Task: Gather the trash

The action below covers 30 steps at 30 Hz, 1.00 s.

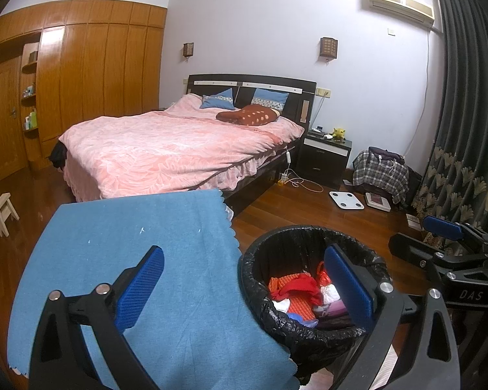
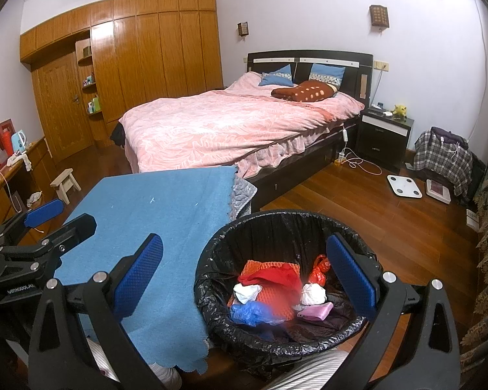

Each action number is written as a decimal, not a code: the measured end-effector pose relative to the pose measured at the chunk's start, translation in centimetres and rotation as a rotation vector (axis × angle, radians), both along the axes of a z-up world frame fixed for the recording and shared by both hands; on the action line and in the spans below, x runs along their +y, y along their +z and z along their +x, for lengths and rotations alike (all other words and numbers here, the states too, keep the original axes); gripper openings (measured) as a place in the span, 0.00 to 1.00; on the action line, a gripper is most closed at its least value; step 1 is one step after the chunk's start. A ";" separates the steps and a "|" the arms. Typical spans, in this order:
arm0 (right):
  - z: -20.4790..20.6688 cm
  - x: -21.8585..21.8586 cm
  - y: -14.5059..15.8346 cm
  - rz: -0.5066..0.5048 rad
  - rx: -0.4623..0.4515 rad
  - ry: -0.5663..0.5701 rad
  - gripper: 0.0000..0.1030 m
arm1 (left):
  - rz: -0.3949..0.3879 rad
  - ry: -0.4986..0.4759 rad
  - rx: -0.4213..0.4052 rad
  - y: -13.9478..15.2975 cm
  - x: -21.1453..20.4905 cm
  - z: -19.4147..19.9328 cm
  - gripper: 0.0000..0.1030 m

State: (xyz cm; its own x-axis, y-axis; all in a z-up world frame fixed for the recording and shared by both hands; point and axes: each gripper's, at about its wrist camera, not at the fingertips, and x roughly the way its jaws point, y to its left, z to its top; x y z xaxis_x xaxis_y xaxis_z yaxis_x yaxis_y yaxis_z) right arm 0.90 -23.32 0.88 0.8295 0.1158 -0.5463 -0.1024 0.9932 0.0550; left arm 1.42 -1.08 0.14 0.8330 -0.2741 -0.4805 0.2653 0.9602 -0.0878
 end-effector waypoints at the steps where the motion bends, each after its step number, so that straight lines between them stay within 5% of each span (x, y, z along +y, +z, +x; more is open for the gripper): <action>1: 0.0 0.0 0.0 0.000 0.001 0.000 0.95 | -0.001 0.000 0.000 0.0 0.0 0.0 0.94; 30: 0.1 0.1 0.1 0.000 0.004 0.001 0.95 | -0.001 -0.001 0.003 0.2 0.1 0.1 0.94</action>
